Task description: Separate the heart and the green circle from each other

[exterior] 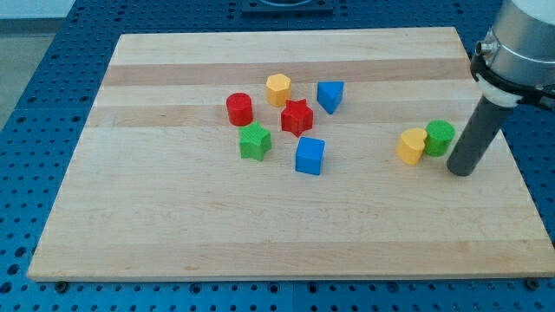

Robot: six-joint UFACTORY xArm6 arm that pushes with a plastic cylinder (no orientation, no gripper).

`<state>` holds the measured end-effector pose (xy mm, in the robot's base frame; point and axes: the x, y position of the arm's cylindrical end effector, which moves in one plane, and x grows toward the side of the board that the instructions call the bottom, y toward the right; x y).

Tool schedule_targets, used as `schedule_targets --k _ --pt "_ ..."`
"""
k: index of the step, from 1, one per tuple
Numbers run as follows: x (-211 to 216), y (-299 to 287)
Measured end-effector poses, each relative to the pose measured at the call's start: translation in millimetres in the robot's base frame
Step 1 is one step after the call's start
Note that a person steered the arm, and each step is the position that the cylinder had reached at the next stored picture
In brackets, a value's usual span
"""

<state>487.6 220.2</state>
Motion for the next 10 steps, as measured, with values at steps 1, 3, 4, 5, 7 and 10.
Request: schedule_targets --k 1,3,4,5,7,10 --pt "-11 0" --pt "-40 -2" --pt "-41 -12" --pt "-26 -18" --pt "-14 -54" --pt "-30 -60"
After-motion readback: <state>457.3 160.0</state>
